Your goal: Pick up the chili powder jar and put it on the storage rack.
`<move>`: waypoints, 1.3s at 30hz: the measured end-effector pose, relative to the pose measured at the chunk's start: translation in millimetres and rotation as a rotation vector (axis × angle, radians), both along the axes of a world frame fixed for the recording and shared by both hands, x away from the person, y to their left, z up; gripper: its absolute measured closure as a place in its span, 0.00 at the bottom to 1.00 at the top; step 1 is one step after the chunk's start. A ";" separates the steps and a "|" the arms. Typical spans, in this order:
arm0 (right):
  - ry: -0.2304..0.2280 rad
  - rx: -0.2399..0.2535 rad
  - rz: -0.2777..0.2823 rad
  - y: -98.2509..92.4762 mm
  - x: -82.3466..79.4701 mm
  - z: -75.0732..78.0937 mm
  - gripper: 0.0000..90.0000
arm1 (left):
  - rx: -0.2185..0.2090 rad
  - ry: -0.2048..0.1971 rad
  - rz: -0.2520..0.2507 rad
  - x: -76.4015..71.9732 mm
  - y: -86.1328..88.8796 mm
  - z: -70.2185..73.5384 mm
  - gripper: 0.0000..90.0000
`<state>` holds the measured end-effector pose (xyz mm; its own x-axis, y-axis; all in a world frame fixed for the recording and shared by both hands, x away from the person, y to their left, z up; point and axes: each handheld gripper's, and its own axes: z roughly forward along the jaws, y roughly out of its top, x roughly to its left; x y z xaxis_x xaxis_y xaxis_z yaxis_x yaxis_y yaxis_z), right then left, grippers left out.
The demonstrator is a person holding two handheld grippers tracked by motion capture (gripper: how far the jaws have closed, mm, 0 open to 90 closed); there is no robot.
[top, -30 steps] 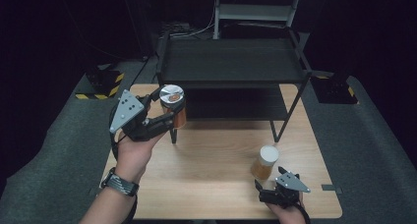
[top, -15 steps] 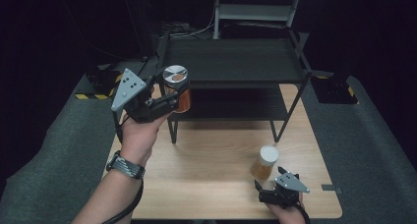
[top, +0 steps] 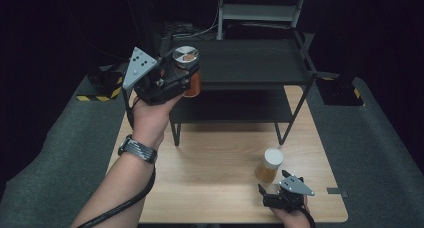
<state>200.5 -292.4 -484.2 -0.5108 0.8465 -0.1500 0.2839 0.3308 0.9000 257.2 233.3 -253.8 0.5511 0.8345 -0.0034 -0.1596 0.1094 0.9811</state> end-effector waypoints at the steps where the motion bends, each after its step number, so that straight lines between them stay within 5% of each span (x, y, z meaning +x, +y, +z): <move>1: 0.001 0.000 0.000 0.1 -0.1 0.1 0.00 | 0.000 0.002 0.003 1.6 -1.4 1.7 0.39; 14: -0.001 0.007 0.006 -1.8 0.1 -0.4 0.00 | -0.032 -0.001 0.053 30.8 -17.9 3.9 0.39; 24: -0.002 0.018 0.009 -3.5 0.0 -1.2 0.00 | -0.014 0.019 0.098 51.7 -27.1 3.0 0.39; 39: -0.005 0.025 0.013 -5.6 -0.2 -1.9 0.00 | -0.021 0.038 0.113 64.1 -32.6 1.6 0.39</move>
<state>200.3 -298.0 -486.1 -0.5207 0.8436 -0.1313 0.2752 0.3114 0.9096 321.3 200.7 -252.2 0.4528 0.8907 -0.0402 -0.1351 0.1131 0.9844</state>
